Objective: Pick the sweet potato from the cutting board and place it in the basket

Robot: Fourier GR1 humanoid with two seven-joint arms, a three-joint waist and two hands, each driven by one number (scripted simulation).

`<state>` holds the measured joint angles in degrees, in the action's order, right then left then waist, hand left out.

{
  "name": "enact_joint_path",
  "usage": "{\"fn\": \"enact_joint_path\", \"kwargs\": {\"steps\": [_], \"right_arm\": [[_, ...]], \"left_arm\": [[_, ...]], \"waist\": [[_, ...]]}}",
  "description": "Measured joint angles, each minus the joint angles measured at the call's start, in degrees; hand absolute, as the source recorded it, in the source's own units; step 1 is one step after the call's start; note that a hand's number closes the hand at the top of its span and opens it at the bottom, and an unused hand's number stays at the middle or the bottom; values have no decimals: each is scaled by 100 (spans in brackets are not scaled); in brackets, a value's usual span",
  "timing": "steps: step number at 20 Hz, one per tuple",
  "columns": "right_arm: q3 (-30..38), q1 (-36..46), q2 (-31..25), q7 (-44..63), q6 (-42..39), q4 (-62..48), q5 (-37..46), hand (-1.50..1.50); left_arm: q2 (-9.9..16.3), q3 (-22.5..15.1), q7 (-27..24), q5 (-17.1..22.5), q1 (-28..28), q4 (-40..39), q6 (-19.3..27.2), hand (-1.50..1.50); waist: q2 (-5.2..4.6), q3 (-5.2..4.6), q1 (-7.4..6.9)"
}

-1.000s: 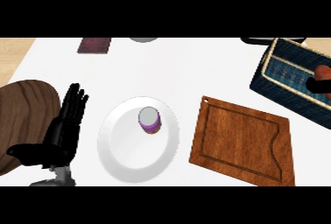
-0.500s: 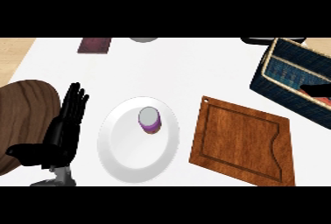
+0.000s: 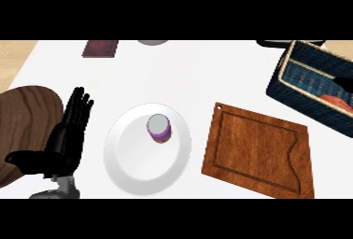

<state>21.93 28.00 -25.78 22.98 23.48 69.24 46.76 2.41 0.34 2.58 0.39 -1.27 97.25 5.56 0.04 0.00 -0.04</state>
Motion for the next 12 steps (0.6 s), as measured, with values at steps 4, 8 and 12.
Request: {"fn": "enact_joint_path", "kwargs": {"steps": [4, 8, 12], "right_arm": [[85, -308, -128, 357, -45, 600, 98, -150], [384, -737, -258, 765, -217, 1491, -28, -150], [923, -1106, -376, 905, -340, 2184, -524, -150]], "left_arm": [[44, 48, 69, 34, 34, 73, -31, 0], [-48, -39, 4, -65, 81, 36, 43, 0], [-25, -39, -74, -43, 163, 41, 56, 0]], "waist": [[5, -2, 15], [18, -5, 64], [24, -4, 89]]}}
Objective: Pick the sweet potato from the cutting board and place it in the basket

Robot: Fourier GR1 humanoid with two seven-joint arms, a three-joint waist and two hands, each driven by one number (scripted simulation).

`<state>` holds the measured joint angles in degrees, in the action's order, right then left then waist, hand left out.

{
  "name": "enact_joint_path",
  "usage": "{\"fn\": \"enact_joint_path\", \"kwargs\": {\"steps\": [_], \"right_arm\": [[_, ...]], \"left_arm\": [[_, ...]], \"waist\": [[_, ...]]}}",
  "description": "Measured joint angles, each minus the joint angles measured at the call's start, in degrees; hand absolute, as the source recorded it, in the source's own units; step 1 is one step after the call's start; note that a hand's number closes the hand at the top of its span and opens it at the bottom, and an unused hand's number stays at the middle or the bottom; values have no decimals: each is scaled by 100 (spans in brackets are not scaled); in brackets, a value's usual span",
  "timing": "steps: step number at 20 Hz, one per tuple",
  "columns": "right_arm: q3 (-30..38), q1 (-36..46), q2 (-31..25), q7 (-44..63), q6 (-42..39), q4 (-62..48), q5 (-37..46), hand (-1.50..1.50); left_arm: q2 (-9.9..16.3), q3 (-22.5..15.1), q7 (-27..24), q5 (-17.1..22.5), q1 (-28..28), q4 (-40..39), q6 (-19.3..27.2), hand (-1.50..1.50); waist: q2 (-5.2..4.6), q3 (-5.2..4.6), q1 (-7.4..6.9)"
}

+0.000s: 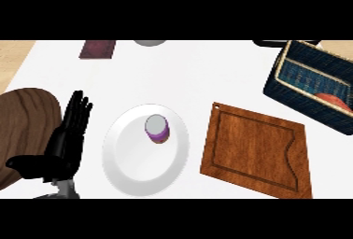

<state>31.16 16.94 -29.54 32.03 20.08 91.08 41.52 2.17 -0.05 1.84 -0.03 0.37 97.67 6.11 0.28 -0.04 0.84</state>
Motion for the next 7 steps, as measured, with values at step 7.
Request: {"fn": "enact_joint_path", "kwargs": {"steps": [7], "right_arm": [[996, -874, -238, -428, -707, 914, -1413, -150]], "left_arm": [[72, 86, 146, 92, -89, 51, -60, 0]], "waist": [[-6, 2, -7]]}}
